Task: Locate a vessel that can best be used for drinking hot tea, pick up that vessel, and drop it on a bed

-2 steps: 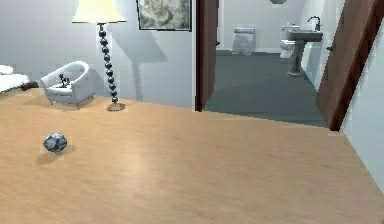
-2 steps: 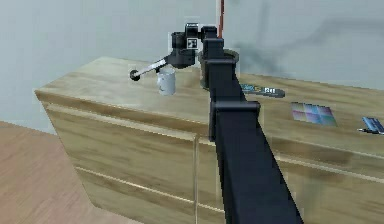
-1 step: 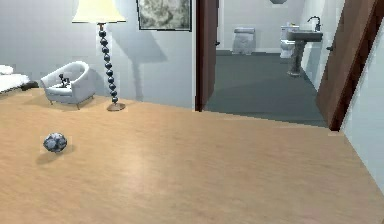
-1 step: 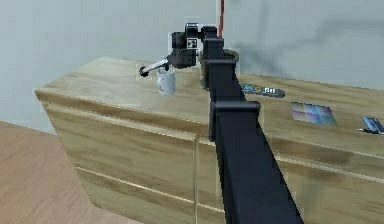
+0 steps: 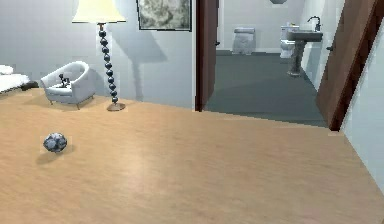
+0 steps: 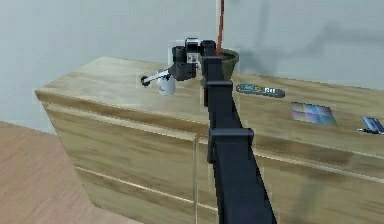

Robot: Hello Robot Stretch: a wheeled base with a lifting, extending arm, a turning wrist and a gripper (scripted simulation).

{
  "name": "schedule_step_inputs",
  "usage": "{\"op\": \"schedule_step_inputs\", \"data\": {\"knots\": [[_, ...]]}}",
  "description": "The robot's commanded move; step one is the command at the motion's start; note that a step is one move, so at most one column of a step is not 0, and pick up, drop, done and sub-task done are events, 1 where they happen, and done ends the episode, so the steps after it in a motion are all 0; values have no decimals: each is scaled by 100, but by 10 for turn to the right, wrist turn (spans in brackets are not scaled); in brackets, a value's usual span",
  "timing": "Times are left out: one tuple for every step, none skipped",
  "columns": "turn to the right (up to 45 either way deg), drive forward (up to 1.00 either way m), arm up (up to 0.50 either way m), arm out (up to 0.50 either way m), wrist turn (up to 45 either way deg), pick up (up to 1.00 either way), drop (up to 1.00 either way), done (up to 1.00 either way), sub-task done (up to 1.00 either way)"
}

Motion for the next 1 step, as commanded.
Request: {"op": "schedule_step_inputs", "data": {"knots": [[0,0,0,0,0,100,0,0,0]]}}
